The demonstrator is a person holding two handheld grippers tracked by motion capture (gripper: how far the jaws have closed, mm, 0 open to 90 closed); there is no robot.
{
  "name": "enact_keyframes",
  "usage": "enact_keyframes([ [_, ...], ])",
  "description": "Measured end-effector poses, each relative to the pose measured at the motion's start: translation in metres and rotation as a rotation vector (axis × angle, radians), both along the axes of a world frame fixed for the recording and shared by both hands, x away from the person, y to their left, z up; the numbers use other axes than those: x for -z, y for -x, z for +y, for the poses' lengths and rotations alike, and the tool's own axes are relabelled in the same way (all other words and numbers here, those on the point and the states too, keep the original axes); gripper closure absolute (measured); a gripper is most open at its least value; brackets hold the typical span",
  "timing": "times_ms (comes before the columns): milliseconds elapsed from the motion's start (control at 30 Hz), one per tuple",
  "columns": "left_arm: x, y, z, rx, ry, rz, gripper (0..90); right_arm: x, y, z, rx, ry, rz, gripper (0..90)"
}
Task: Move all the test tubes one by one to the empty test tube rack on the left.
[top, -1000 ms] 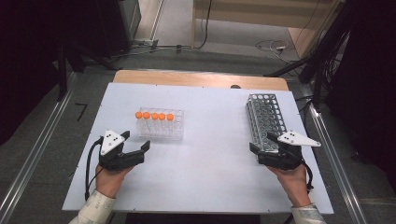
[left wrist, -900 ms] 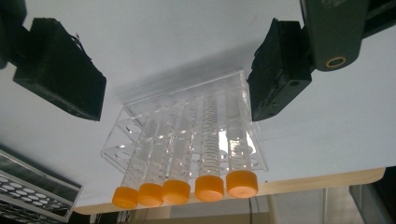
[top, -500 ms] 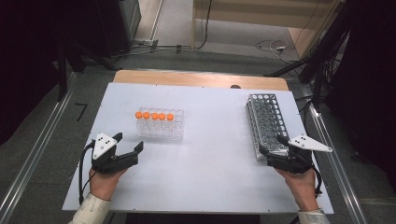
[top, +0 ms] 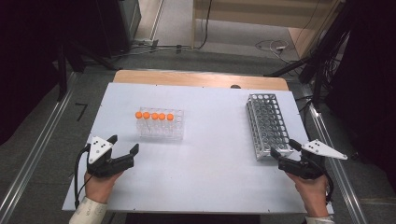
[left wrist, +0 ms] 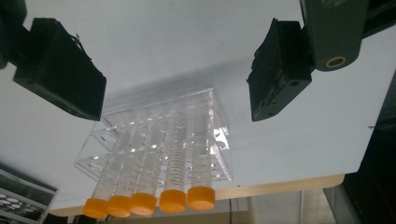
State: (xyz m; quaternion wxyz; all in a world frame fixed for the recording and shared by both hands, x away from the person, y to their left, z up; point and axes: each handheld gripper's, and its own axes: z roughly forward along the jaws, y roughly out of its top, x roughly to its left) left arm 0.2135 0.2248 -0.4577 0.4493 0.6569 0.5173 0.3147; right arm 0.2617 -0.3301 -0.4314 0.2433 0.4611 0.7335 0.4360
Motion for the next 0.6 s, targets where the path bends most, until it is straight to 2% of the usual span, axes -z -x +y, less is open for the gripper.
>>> enact_keyframes([
  [267, 0.003, 0.004, 0.012, -0.035, 0.017, 0.015, 19.4, 0.004, 0.005, -0.014, 0.037, 0.004, 0.005, 17.4],
  [433, 0.005, 0.009, 0.022, -0.058, 0.019, 0.018, 19.4, 0.009, 0.007, -0.022, 0.069, 0.027, 0.012, 17.5],
  [600, 0.008, 0.01, 0.034, -0.081, 0.055, 0.034, 19.4, 0.012, 0.009, -0.03, 0.095, 0.015, 0.023, 17.5],
])
